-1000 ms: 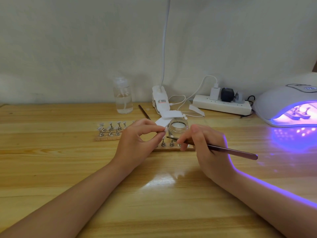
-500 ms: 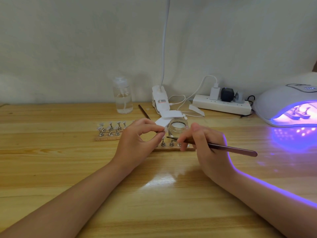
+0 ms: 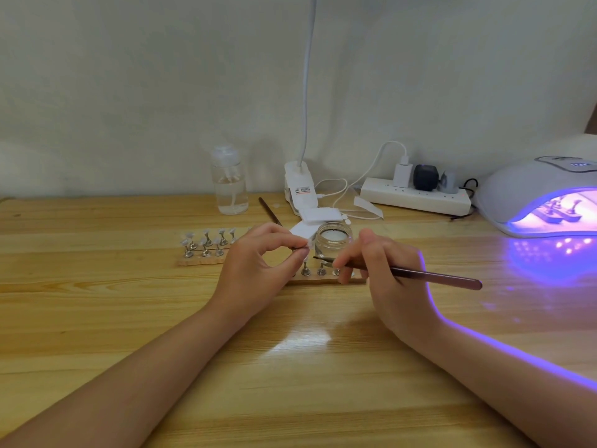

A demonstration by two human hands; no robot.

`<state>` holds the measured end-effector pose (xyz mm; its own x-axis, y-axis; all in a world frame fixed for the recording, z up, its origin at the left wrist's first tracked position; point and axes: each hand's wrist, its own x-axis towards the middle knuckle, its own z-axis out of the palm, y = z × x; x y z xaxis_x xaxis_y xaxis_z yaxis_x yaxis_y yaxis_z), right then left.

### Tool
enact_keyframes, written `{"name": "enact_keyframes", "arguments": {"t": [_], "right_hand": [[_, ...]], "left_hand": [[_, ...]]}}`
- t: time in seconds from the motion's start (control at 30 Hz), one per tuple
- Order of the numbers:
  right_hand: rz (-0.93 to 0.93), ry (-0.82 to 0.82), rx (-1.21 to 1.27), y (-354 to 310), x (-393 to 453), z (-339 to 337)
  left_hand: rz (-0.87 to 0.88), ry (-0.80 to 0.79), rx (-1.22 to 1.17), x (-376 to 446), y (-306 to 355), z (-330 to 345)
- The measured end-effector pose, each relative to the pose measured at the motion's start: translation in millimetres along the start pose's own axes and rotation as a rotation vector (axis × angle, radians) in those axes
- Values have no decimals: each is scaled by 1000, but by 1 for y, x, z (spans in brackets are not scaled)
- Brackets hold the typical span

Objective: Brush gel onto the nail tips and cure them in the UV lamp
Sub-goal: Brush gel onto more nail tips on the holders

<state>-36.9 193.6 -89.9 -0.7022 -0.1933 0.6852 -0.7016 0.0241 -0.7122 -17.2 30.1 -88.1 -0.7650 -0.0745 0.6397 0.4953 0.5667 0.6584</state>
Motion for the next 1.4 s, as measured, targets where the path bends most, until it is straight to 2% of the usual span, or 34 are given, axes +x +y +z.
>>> {"name": "enact_keyframes", "arguments": {"t": [0.1, 0.27, 0.6, 0.73, 1.03, 1.2, 1.4], "right_hand": [[-1, 19, -26, -1, 1, 0], [10, -57, -63, -2, 1, 2], [0, -2, -22, -3, 1, 1], [32, -51, -61, -3, 1, 2], [21, 19, 14, -2, 1, 1], [54, -50, -16, -3, 1, 2], [63, 6, 69, -5, 0, 2]], "left_hand": [[0, 3, -8, 0, 0, 0], [-5, 1, -10, 0, 1, 0], [-29, -19, -12, -1, 3, -1], [-34, -21, -9, -1, 3, -1], [-32, -22, 6, 0, 2, 0], [-22, -20, 12, -1, 1, -1], [-14, -22, 22, 0, -1, -1]]}}
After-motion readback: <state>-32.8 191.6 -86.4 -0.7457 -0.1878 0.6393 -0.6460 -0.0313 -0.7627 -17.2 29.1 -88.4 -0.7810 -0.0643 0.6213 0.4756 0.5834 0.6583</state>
